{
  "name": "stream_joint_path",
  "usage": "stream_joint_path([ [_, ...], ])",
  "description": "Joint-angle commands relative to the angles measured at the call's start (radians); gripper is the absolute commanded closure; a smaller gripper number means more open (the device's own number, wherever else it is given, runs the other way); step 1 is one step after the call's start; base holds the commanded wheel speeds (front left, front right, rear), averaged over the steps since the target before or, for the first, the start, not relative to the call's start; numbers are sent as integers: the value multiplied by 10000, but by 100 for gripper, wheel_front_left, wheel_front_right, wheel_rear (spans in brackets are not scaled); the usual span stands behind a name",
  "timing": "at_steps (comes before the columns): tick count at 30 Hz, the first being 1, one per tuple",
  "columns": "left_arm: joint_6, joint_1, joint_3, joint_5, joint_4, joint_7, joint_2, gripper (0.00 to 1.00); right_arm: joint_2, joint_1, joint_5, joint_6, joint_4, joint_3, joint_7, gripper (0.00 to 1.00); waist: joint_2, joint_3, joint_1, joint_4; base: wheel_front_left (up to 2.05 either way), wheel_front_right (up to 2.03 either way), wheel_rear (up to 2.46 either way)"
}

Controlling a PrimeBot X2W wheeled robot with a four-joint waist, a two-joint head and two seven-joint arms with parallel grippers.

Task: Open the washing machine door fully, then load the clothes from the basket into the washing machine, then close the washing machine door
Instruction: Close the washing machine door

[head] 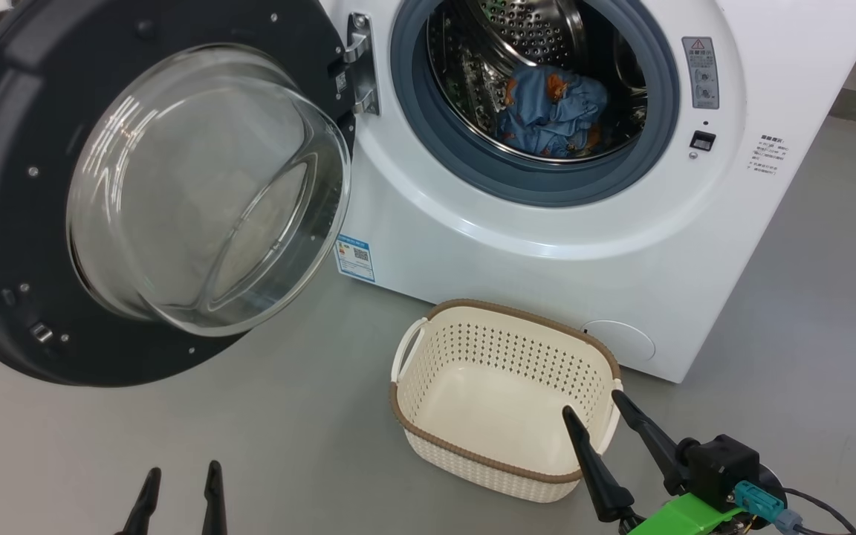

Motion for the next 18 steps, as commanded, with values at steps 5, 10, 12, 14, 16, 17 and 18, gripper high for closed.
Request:
stream_joint_path([
  [5, 6, -344, 345, -353, -305, -105, 66, 100, -10, -181, -3, 16, -288, 213, -30, 0, 0, 40, 0, -3, 0, 0, 0],
  [10, -24, -473, 505, -522, -403, -137, 92, 100, -10, -164, -141, 16, -446, 143, 47, 0, 0, 290, 0, 33, 0, 0, 0],
  [12, -9, -566, 673, -576, -477, -156, 151, 100, -10, -144, -233, 16, -548, 118, 131, 0, 0, 455, 0, 54, 0, 0, 0],
  [14, 45, -654, 971, -670, -619, -177, 232, 100, -10, -146, -341, 16, -684, 127, 250, 0, 0, 682, 0, 3, 0, 0, 0],
  [16, 117, -824, 1536, -924, -839, -196, 358, 100, -10, -175, -493, 16, -840, 119, 412, 0, 0, 976, 0, -63, 0, 0, 0],
  [17, 115, -943, 1864, -1096, -944, -203, 452, 100, -10, -199, -578, 16, -923, 110, 500, 0, 0, 1136, 0, -94, 0, 0, 0],
  [18, 99, -1072, 2200, -1256, -1044, -208, 577, 100, -10, -223, -665, 16, -1009, 107, 590, 0, 0, 1298, 0, -129, 0, 0, 0],
])
